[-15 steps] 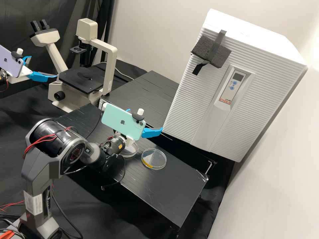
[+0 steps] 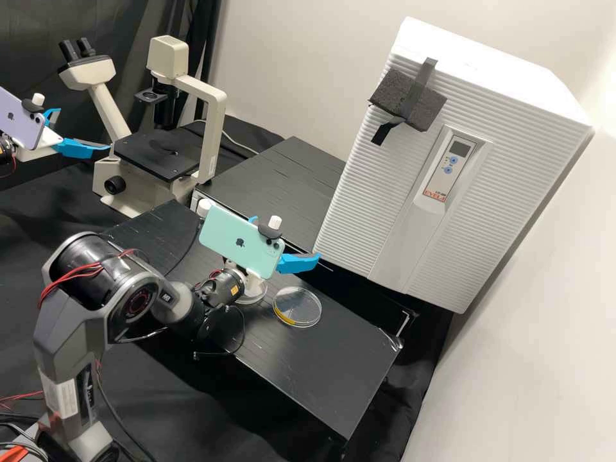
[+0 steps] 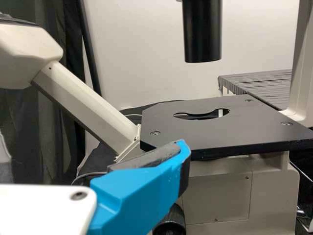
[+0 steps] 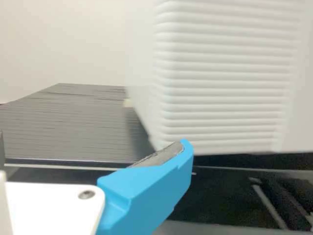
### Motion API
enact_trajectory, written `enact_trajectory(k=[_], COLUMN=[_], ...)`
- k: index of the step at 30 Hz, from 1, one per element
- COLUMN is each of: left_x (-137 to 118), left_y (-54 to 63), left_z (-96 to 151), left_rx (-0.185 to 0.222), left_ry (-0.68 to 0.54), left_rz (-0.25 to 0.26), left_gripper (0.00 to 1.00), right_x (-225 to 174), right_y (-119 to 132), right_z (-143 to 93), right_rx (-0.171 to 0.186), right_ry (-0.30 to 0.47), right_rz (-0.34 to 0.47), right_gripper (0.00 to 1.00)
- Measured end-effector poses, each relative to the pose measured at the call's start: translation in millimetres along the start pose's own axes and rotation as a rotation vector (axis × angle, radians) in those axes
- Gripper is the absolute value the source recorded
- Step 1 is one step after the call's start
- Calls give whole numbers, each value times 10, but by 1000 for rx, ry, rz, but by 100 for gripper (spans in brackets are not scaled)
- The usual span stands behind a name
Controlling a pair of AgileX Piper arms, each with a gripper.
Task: Close the petri dish lid.
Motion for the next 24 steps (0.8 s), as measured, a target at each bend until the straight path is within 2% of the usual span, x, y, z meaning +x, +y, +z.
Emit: enact_trajectory(k=[6, 10, 24], left_x=[0, 0, 0], left_y=[0, 0, 0], left_z=[0, 0, 0], left_rx=[0, 0, 0], left_ry=[0, 0, 0], left_rz=[0, 0, 0], left_gripper=[100, 100, 100], right_x=[-213, -309, -397], right_y=[267, 340, 263], right_z=[117, 220, 584], right_rx=[41, 46, 40], right_ry=[18, 10, -101], right_rz=[143, 184, 146], right_gripper=[100, 100, 100])
